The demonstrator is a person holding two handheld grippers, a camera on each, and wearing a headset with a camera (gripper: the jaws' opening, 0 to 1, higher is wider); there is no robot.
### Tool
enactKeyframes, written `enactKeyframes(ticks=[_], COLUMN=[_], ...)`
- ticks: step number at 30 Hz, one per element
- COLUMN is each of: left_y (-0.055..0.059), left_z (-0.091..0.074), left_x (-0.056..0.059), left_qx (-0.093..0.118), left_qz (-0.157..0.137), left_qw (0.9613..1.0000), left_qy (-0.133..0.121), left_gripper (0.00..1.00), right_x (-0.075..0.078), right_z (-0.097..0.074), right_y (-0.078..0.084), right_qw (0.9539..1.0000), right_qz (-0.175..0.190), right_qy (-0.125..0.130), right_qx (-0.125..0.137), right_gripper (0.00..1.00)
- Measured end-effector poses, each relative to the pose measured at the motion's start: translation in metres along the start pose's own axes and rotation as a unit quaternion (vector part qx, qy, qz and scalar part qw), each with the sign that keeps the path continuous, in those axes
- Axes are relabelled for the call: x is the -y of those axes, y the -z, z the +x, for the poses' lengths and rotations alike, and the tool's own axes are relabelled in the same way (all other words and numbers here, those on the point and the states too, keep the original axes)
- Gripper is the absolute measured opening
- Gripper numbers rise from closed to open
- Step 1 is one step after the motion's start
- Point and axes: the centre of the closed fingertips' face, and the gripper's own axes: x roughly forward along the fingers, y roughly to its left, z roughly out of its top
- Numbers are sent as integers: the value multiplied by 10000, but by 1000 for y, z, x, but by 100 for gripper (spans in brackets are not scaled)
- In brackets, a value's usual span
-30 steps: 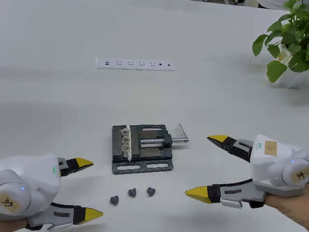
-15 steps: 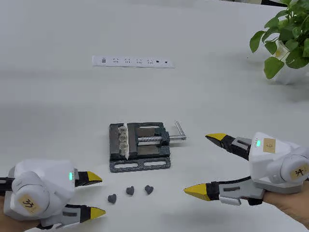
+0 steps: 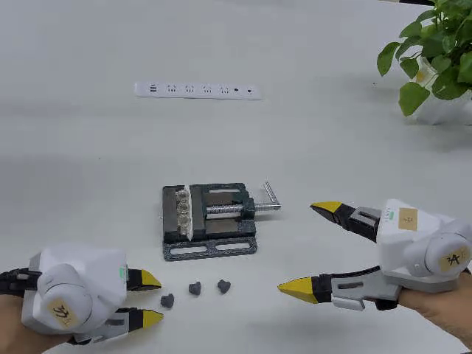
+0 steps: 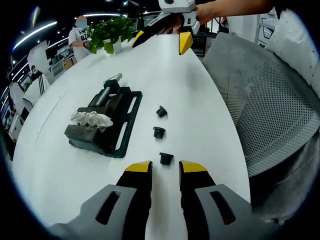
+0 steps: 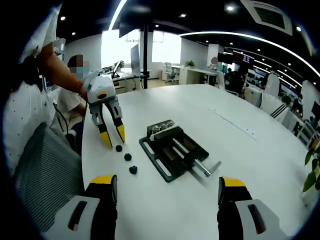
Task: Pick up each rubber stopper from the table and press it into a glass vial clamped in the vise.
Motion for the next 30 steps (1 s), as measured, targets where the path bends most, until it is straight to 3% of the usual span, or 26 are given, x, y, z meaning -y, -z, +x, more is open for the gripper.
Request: enactKeyframes(ticks=[16,30], left_y=[2,2], left_z=[8,10], left_x=[2,-1], left_qx=[-179,-176], left_qz=[215,234], left_qw=[9996,9995], left_qy=[106,108], left_gripper=[9,5], right_x=[1,1], right_z=[-2,-1], right_y=[2,3], right_qw=[10000,10000], right_qz=[40,64], right_qy=[8,5], right_qx=[-10,-23], right_gripper=[80,79])
